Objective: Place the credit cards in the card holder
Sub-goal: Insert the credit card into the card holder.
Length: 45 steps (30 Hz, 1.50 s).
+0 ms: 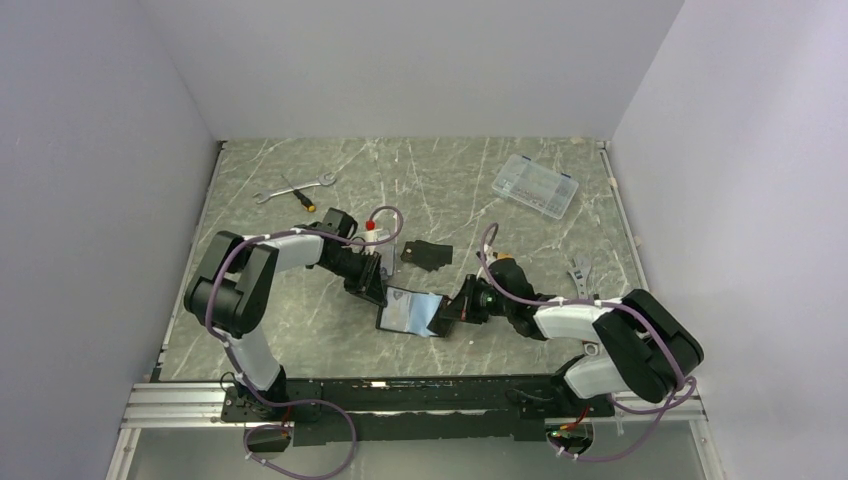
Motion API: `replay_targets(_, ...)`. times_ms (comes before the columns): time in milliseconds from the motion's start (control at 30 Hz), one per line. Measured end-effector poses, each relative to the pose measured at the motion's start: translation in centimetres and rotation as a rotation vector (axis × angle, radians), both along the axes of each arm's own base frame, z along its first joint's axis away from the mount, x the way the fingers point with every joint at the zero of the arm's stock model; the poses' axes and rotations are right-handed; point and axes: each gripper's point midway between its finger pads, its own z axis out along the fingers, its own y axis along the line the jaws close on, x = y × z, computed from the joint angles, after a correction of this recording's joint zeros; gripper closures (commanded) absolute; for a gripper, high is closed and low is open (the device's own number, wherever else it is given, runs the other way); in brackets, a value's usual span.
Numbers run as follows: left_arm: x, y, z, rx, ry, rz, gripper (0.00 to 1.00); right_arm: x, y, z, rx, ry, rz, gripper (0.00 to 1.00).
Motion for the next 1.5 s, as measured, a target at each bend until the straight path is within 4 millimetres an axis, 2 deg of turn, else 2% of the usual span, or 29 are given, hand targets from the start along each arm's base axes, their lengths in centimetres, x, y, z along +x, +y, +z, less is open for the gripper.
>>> replay_targets(67,0.0,0.1,-0.3,0.014,0.002,-0.004,1.00,-0.1,0.0,0.3,0.008,-0.003,0.002,1.00)
replay_targets(400,0.0,0.5,-0.6,0.052,-0.001,-0.011,1.00,0.3,-1.2,2.3,0.008,-0.056,-0.018,1.00)
replay_targets(800,0.0,0.4,0.1,0.049,-0.036,-0.024,1.00,0.2,-1.2,1.3,-0.006,-0.022,-0.020,1.00)
replay_targets(1167,0.0,0.3,0.5,0.042,-0.053,-0.026,1.00,0.0,-0.2,0.9,0.033,0.004,-0.010,1.00)
replay_targets(1500,-0.1,0.2,1.0,0.034,-0.076,-0.028,1.00,0.1,0.5,1.4,0.070,0.009,-0.009,1.00)
